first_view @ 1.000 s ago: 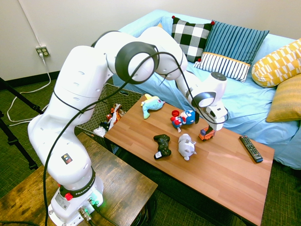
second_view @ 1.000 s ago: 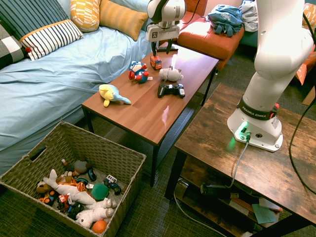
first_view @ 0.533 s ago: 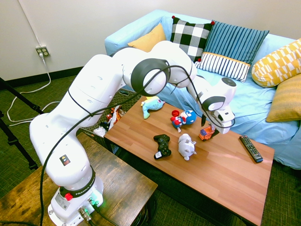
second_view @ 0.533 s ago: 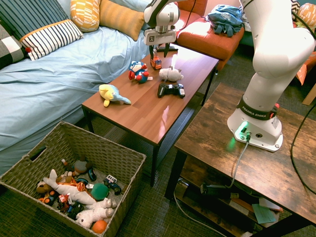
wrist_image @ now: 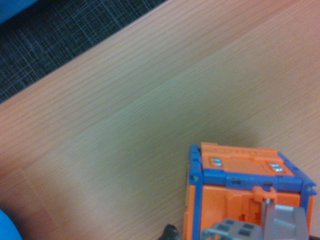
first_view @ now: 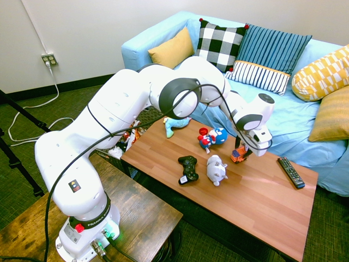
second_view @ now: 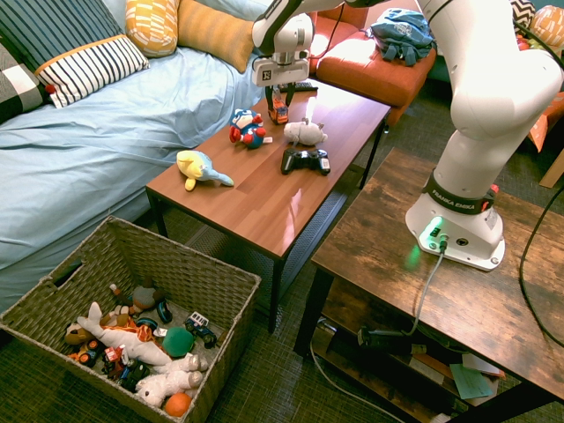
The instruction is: Put the toy car in the basket
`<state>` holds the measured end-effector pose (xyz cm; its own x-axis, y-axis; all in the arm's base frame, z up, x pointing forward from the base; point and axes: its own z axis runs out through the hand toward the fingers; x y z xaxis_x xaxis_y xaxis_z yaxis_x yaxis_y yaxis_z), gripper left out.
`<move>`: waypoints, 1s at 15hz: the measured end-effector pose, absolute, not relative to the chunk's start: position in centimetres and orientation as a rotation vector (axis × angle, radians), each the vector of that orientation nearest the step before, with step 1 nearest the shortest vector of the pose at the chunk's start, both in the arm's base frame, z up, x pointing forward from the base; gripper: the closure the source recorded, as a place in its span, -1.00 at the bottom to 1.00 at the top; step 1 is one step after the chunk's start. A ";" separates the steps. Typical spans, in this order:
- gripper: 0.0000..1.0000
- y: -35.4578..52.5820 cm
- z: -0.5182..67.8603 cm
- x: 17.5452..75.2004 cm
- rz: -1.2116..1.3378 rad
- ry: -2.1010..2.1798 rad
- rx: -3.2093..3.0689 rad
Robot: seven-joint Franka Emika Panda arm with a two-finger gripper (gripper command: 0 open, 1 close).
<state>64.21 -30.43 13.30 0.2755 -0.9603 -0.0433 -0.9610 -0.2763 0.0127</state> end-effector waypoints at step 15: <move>1.00 -14.1 30.7 64.6 -0.270 1.353 -2.718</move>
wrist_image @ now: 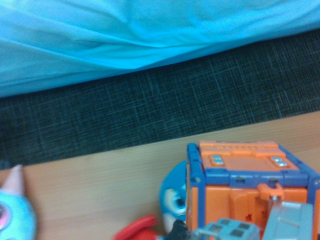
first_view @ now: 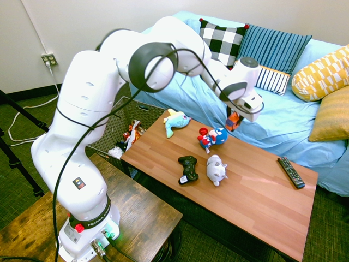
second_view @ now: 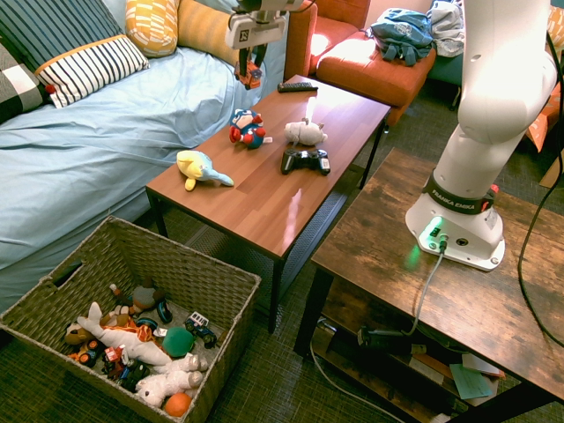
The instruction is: Put the toy car in the basket
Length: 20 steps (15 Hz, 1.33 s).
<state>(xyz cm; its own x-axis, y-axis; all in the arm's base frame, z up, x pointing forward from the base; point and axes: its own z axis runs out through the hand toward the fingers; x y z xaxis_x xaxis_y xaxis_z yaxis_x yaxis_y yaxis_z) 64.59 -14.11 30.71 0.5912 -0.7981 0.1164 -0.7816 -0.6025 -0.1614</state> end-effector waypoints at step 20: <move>-1.00 50.0 28.1 52.0 -0.190 1.097 -3.134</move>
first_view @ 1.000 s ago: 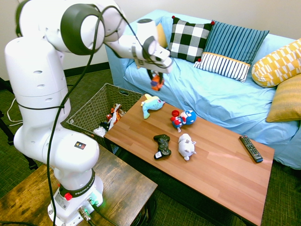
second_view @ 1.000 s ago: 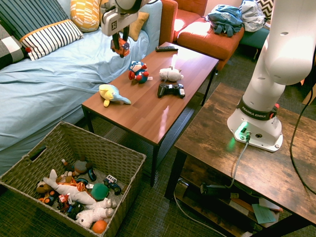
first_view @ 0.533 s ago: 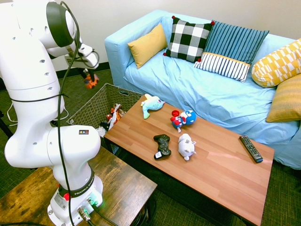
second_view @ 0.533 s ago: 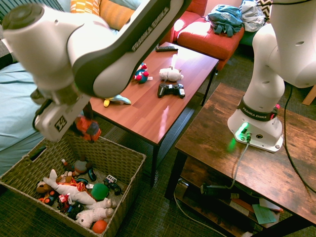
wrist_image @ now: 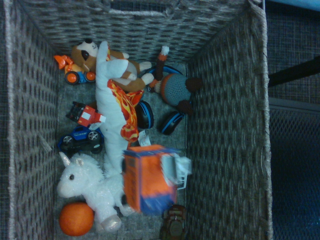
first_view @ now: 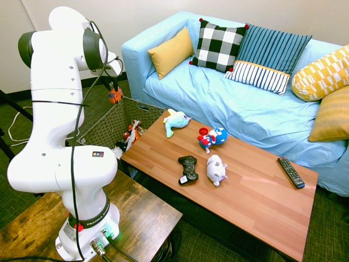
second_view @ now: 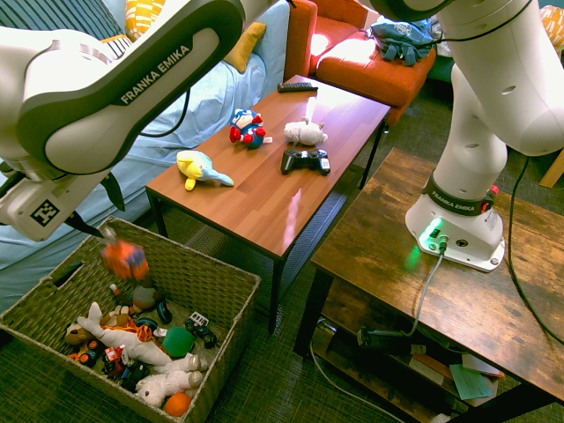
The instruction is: Put the toy car in the basket
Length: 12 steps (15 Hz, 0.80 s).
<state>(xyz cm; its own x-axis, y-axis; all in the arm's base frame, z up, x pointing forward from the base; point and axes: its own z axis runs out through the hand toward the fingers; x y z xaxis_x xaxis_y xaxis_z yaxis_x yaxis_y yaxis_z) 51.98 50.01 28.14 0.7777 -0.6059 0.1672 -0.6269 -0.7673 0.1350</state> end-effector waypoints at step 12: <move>-1.00 30.0 39.4 57.3 0.092 -1.509 2.805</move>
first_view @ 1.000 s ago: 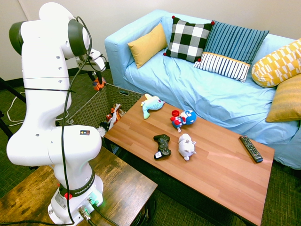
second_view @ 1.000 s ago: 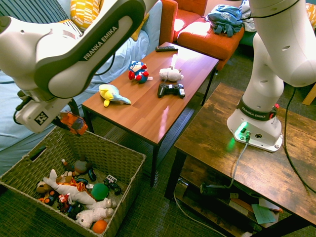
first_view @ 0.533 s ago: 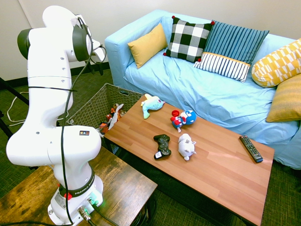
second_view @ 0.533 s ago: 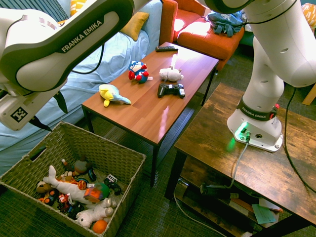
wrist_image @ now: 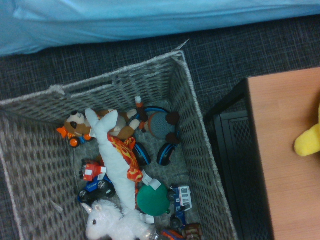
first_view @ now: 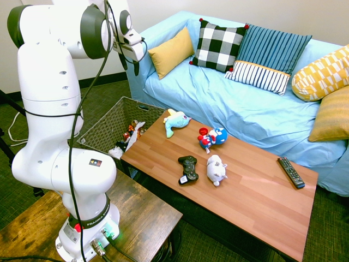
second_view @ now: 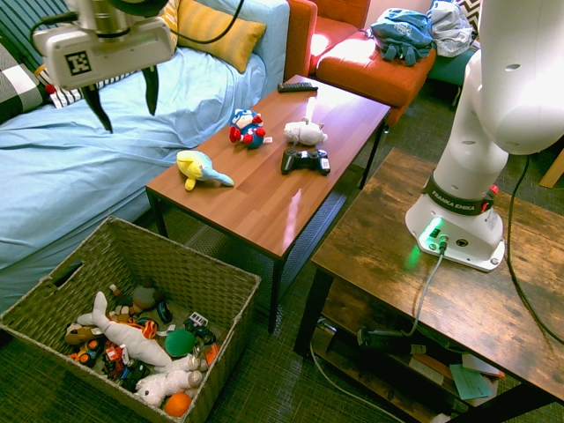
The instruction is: Put the toy car in the basket
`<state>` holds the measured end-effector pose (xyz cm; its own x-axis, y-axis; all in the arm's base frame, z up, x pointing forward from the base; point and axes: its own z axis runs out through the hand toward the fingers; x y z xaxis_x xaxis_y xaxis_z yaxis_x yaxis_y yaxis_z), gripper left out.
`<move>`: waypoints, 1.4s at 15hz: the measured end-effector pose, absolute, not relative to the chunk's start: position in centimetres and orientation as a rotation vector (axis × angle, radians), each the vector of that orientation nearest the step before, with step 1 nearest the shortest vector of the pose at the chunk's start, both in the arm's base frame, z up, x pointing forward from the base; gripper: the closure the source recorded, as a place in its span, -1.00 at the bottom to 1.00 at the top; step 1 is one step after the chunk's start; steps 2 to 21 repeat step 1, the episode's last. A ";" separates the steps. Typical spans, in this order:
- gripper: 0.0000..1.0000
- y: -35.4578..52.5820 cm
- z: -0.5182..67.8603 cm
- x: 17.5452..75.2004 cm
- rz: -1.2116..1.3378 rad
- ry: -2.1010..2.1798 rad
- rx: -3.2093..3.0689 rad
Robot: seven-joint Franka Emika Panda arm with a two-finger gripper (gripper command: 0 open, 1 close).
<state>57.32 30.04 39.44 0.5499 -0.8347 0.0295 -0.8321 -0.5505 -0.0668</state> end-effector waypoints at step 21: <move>-1.00 27.5 38.8 57.4 -0.081 1.510 -2.690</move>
